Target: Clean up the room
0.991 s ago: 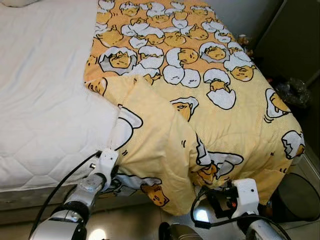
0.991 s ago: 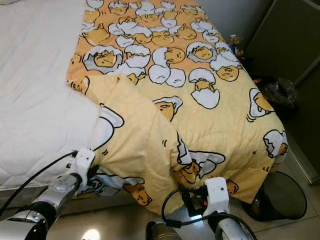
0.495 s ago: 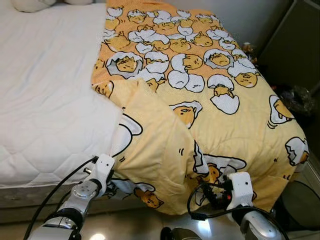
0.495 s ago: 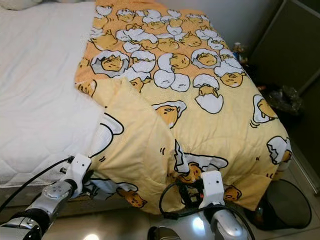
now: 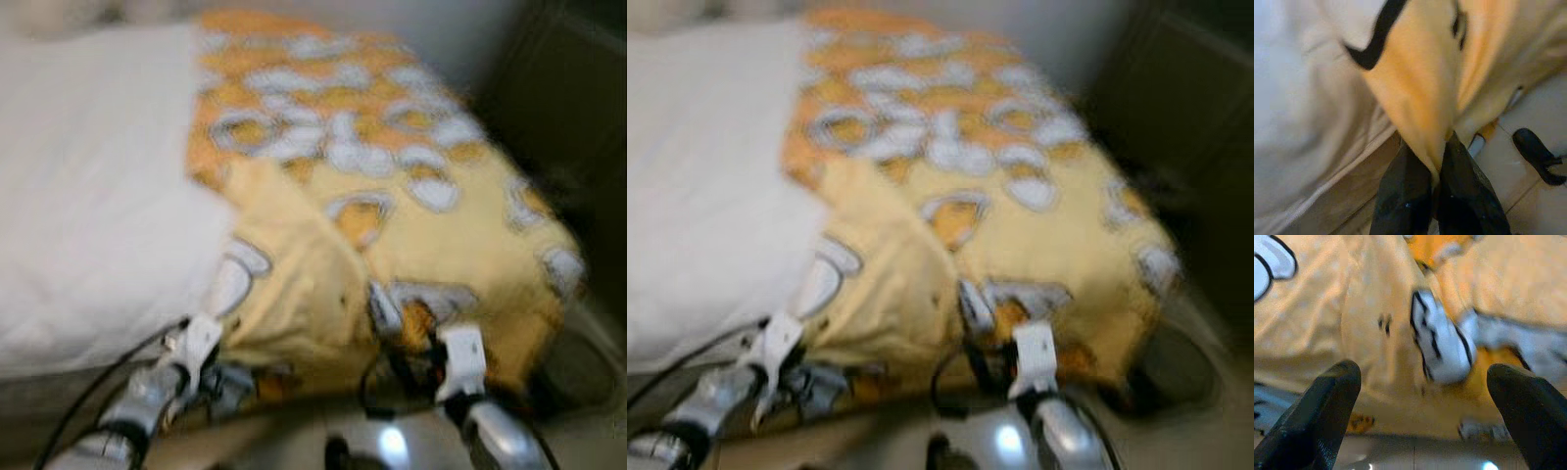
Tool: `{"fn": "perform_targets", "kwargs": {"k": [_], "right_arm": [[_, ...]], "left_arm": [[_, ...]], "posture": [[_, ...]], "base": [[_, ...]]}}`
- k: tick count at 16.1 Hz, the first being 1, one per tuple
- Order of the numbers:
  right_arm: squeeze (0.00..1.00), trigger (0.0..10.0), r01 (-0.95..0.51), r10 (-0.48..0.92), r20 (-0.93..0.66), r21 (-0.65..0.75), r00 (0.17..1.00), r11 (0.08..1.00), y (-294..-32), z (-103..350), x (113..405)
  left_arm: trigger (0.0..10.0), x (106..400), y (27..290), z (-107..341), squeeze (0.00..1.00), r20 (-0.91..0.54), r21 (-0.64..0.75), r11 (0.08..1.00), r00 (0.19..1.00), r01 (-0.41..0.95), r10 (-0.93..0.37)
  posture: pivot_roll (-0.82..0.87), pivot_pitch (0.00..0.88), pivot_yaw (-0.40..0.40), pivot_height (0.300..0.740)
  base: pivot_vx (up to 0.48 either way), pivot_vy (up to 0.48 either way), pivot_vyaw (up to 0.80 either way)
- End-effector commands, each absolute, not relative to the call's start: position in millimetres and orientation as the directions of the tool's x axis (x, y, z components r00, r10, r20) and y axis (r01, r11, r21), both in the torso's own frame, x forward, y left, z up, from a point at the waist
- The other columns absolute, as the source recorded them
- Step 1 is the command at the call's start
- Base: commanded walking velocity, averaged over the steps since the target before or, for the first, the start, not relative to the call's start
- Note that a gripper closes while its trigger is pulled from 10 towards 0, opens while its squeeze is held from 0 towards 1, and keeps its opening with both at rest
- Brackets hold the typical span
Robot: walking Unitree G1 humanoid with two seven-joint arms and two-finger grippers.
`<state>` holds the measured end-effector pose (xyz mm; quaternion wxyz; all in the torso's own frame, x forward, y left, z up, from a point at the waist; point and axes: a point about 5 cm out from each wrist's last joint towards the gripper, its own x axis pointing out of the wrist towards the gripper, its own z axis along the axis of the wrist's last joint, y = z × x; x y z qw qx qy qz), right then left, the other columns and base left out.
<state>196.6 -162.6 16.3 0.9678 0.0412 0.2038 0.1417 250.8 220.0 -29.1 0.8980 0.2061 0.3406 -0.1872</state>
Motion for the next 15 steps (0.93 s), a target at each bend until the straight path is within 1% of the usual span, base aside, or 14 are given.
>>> {"fn": "perform_targets", "kwargs": {"k": [1,2,3,4,5,6,7,9,11,12,13,14,15], "right_arm": [[0.00,10.0,-0.244,0.270,-0.390,0.114,0.880,0.963,-171,15,194],[0.00,10.0,-0.246,0.271,-0.387,0.113,0.881,0.963,-171,14,193],[0.00,10.0,-0.250,0.276,-0.392,0.118,0.877,0.961,-172,12,191],[0.00,10.0,-0.255,0.280,-0.399,0.117,0.873,0.960,-171,11,190],[0.00,10.0,-0.261,0.285,-0.402,0.114,0.870,0.959,-171,10,190],[0.00,10.0,-0.262,0.285,-0.400,0.113,0.871,0.958,-171,10,190],[0.00,10.0,-0.263,0.286,-0.397,0.112,0.872,0.958,-171,11,193],[0.00,10.0,-0.269,0.287,-0.393,0.104,0.874,0.958,-172,11,195],[0.00,10.0,-0.272,0.289,-0.392,0.098,0.874,0.957,-173,11,197],[0.00,10.0,-0.274,0.288,-0.393,0.093,0.873,0.957,-173,10,198],[0.00,10.0,-0.276,0.290,-0.393,0.091,0.873,0.957,-173,10,199],[0.00,10.0,-0.278,0.291,-0.393,0.091,0.873,0.956,-172,10,199],[0.00,10.0,-0.280,0.293,-0.386,0.091,0.874,0.956,-170,10,201]], "left_arm": [[10.0,248,208,-34,0.00,-0.703,0.225,0.811,0.667,0.539,-0.248],[10.0,243,197,-39,0.00,-0.722,0.210,0.766,0.625,0.607,-0.297],[10.0,235,182,-45,0.00,-0.744,0.167,0.714,0.562,0.680,-0.361],[10.0,230,173,-50,0.00,-0.761,0.126,0.686,0.513,0.717,-0.397],[10.0,217,157,-59,0.00,-0.793,0.042,0.637,0.414,0.770,-0.447],[10.0,213,150,-62,0.00,-0.804,0.043,0.616,0.393,0.786,-0.445],[10.0,206,143,-68,0.00,-0.828,0.043,0.586,0.357,0.809,-0.432],[10.0,207,146,-69,0.00,-0.845,0.139,0.549,0.388,0.824,-0.368],[10.0,210,151,-68,0.00,-0.850,0.203,0.515,0.411,0.833,-0.329],[10.0,213,165,-66,0.65,-0.866,0.262,0.468,0.420,0.844,-0.271],[10.0,213,174,-66,1.00,-0.876,0.293,0.439,0.422,0.849,-0.232],[10.0,213,180,-66,1.00,-0.878,0.312,0.431,0.430,0.847,-0.210],[10.0,215,193,-63,1.00,-0.869,0.330,0.481,0.461,0.812,-0.182]], "posture": [[-0.03,0.004,-0.078,0.740],[-0.03,0.004,-0.079,0.740],[-0.03,0.003,-0.079,0.740],[-0.03,0.002,-0.079,0.740],[-0.03,0.001,-0.080,0.740],[-0.04,0.000,-0.079,0.740],[-0.04,0.000,-0.082,0.740],[-0.04,0.000,-0.084,0.740],[-0.04,0.000,-0.088,0.740],[-0.04,0.000,-0.090,0.740],[-0.04,0.000,-0.088,0.740],[-0.04,0.000,-0.086,0.740],[-0.03,0.000,-0.081,0.740]], "base": [[-0.379,0.296,-0.73],[0.000,0.000,-0.49],[0.000,0.000,0.00],[0.000,0.000,0.00],[0.000,0.000,0.00],[0.000,0.000,0.00],[0.000,0.000,0.00],[0.000,0.000,0.00],[0.000,0.000,0.00],[0.000,0.000,0.00],[0.000,0.000,0.00],[0.000,0.000,0.00],[0.000,0.000,0.00]]}}
